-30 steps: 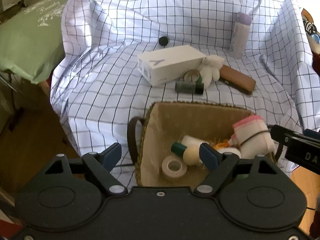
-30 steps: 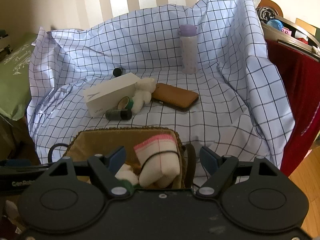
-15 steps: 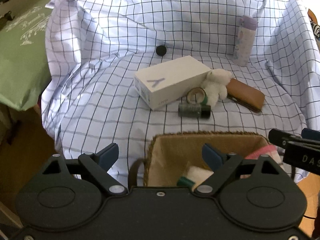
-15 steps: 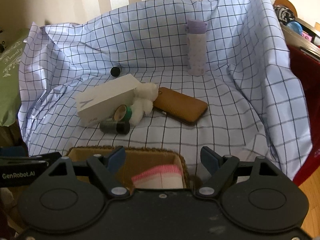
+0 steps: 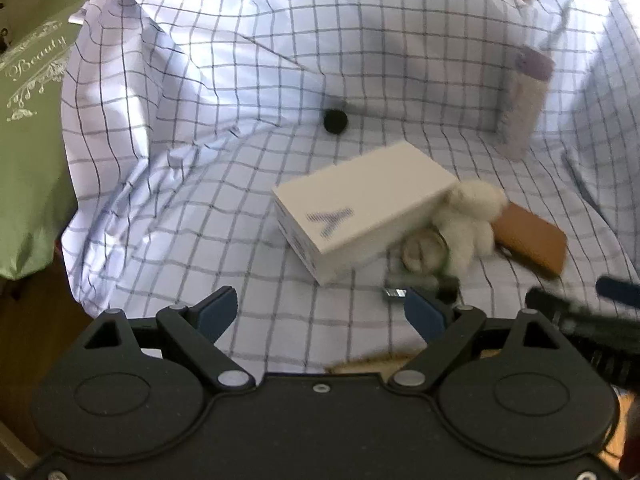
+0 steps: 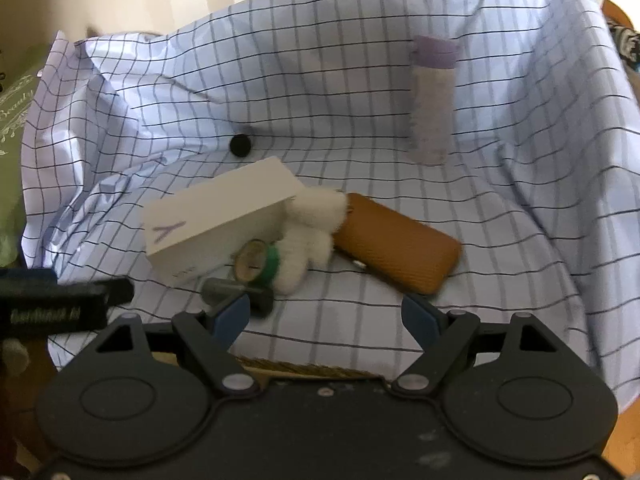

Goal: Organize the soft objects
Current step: 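Withdraw both tools from the basket toward the white box and remaining items, then close the right gripper on the dark grey cylinder while the left moves toward the black knob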

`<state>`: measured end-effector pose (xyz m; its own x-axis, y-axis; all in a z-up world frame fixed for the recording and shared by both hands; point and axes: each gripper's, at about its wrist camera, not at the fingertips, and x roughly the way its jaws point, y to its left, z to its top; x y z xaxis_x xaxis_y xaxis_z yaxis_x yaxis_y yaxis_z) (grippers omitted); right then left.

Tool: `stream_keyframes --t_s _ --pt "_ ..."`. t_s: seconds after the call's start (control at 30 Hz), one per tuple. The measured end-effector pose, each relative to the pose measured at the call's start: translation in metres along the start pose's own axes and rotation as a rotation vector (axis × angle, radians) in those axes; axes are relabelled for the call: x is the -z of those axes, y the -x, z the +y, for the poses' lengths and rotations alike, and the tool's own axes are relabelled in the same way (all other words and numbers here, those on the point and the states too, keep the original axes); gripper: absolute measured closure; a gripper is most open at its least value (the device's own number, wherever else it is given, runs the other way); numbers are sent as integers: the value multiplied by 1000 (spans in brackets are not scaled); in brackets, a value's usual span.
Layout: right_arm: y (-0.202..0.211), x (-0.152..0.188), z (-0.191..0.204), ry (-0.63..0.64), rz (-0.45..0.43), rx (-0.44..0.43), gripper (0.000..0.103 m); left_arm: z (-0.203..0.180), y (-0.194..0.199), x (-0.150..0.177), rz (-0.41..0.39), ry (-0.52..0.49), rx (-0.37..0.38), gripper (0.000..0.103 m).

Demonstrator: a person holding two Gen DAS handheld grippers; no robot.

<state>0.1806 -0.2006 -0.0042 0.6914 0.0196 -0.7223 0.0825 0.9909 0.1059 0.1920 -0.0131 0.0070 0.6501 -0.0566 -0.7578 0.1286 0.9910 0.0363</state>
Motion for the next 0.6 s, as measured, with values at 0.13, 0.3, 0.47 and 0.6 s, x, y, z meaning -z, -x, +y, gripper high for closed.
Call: stream_keyframes --t_s 0.13,0.3,0.47,0.6 --pt "-15 -1 20 -10 24 -30 20 9 -9 -16 -20 7 -20 16" --pt "-29 5 41 -38 26 -7 17 21 -20 -29 -40 8 -18 15" --pt "-37 12 56 -76 -23 94 5 28 -23 -32 -111 -9 -27 13" --pt "-48 11 63 -66 -27 121 3 32 -22 -32 -167 -6 -30 3"
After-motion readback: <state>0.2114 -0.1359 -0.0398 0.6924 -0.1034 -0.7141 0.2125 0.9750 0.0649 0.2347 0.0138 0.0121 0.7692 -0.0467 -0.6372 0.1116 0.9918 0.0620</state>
